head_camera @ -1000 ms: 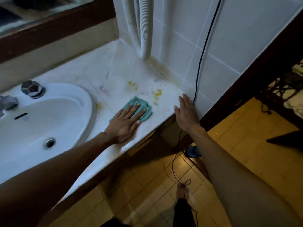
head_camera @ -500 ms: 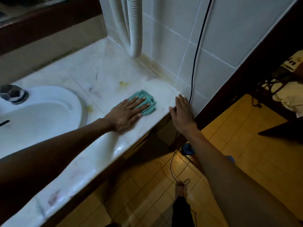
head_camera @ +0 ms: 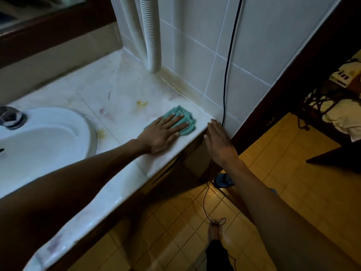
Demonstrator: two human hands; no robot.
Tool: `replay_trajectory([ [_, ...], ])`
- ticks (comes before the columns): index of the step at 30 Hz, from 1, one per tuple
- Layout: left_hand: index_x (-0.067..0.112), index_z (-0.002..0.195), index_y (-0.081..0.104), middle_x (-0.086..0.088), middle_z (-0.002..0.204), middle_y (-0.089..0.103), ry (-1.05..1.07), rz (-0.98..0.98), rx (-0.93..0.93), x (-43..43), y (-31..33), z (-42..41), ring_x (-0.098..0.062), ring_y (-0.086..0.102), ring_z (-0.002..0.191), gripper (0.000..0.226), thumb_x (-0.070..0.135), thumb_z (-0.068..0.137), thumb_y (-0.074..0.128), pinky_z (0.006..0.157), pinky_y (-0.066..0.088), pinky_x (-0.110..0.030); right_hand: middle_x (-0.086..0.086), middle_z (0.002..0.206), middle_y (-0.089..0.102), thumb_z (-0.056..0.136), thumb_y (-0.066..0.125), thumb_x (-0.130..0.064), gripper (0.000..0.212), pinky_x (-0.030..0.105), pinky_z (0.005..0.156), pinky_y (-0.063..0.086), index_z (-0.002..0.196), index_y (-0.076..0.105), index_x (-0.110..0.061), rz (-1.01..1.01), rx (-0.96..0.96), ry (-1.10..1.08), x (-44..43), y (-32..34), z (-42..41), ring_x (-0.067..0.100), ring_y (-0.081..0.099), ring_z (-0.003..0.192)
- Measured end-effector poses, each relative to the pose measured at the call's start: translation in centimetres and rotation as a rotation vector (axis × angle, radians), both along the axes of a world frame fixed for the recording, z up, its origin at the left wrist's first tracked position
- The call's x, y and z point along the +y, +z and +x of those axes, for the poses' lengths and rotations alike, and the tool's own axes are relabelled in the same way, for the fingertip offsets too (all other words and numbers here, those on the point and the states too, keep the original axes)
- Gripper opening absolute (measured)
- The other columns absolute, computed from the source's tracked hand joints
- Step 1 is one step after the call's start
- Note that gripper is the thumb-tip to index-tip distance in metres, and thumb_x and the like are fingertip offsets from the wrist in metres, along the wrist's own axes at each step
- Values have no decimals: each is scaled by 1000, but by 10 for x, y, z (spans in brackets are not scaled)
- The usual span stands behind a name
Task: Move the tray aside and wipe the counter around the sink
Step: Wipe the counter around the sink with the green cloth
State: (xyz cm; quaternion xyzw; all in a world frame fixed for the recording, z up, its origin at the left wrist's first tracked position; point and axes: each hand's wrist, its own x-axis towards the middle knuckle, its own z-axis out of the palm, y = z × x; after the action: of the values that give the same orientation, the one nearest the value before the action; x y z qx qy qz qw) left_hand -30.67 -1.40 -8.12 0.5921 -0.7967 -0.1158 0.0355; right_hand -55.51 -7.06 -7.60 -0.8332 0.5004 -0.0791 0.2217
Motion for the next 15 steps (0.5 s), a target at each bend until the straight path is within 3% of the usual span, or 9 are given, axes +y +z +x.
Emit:
replay_trajectory([
  [3, 35, 160, 11, 1, 169, 4, 238, 2, -5, -31, 3, 4, -24, 2, 156, 55, 45, 106, 15, 123, 6, -43, 11, 164, 13, 105, 36, -25, 53, 35, 124, 9, 153, 23, -4, 27, 2, 9, -2, 2, -5, 22, 9, 152],
  [6, 29, 161, 11, -4, 169, 1, 530, 15, 68, -56, 3, -50, -29, 0, 156, 57, 42, 106, 20, 124, 2, -48, 12, 163, 19, 104, 38, -19, 51, 36, 124, 13, 152, 26, -4, 3, -40, 0, -4, 2, -9, 23, 15, 151],
  [10, 32, 160, 15, -3, 169, 3, 401, 33, 77, -30, 6, -98, -27, 0, 156, 60, 49, 102, 12, 125, 0, -47, 18, 156, 33, 102, 43, -10, 48, 39, 121, 24, 147, 35, 2, -112, -154, -9, 5, -2, -18, 28, 27, 148],
  [15, 40, 158, 17, 1, 169, 10, 70, 24, -1, -24, 7, -53, -23, 4, 156, 59, 54, 101, 7, 125, 9, -45, 16, 157, 33, 103, 41, -11, 47, 27, 116, 19, 148, 35, 0, -134, -155, -44, 11, 0, -25, 25, 27, 148],
])
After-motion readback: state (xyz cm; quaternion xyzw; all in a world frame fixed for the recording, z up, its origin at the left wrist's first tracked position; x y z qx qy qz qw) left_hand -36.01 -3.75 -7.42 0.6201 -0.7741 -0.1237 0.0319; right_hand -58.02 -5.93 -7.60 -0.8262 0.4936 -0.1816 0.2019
